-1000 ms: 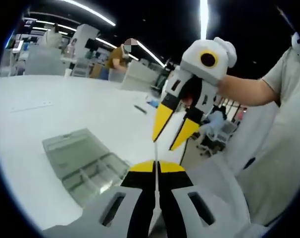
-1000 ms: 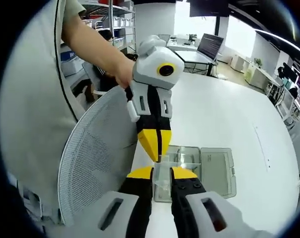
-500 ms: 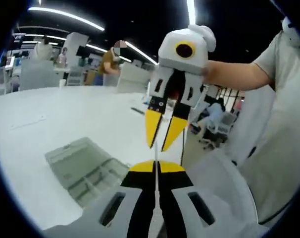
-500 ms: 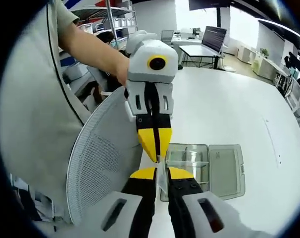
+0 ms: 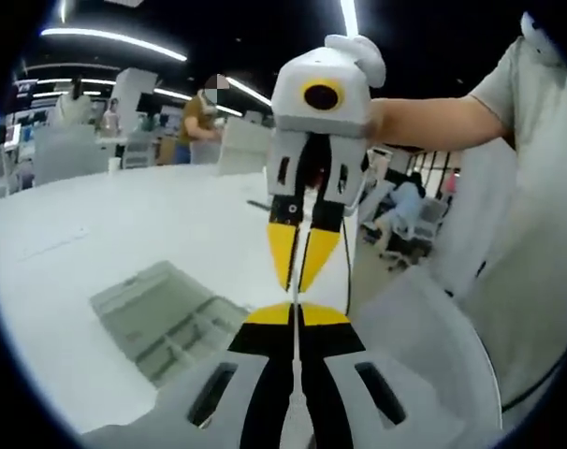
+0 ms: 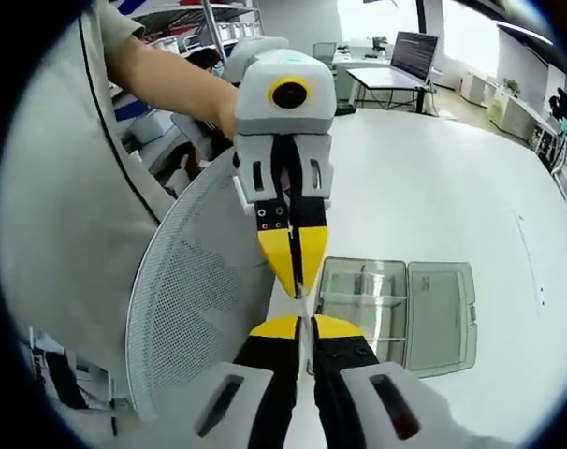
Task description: Insert the divider into the dual guide fixture by aligning both edges with the guide slots and pushing it downward to the bottom, including one-sided entry, uneven engagement, binding, and posture correction.
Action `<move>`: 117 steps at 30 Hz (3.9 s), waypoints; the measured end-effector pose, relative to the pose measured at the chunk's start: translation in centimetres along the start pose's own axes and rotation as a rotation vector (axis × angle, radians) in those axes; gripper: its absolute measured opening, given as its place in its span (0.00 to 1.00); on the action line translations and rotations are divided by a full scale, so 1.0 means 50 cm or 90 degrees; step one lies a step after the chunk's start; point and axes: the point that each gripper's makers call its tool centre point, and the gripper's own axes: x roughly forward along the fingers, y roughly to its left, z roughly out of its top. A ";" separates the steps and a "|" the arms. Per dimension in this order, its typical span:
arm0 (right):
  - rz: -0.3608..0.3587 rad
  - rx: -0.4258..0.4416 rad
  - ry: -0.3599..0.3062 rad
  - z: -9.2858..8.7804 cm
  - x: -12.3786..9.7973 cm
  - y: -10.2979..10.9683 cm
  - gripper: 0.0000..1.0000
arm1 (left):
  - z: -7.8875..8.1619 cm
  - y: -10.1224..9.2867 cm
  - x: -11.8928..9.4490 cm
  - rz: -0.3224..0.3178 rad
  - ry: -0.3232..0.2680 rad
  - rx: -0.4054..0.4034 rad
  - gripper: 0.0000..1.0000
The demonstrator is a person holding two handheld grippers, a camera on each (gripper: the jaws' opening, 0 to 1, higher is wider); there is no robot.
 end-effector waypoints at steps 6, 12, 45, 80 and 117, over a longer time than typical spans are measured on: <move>0.013 0.004 0.011 -0.004 0.010 0.007 0.00 | -0.013 0.002 0.002 0.002 0.010 0.030 0.00; 0.013 0.036 0.034 -0.010 0.022 0.006 0.00 | -0.026 0.002 0.006 0.004 0.033 0.055 0.00; 0.004 0.010 0.127 -0.039 0.064 0.027 0.00 | -0.098 -0.013 0.038 -0.031 0.154 0.153 0.00; -0.095 0.097 0.100 -0.037 0.069 -0.092 0.00 | -0.092 0.072 -0.045 0.123 0.149 0.079 0.25; -0.108 0.082 0.119 -0.041 0.107 -0.125 0.00 | -0.106 0.078 -0.069 0.197 0.128 -0.010 0.50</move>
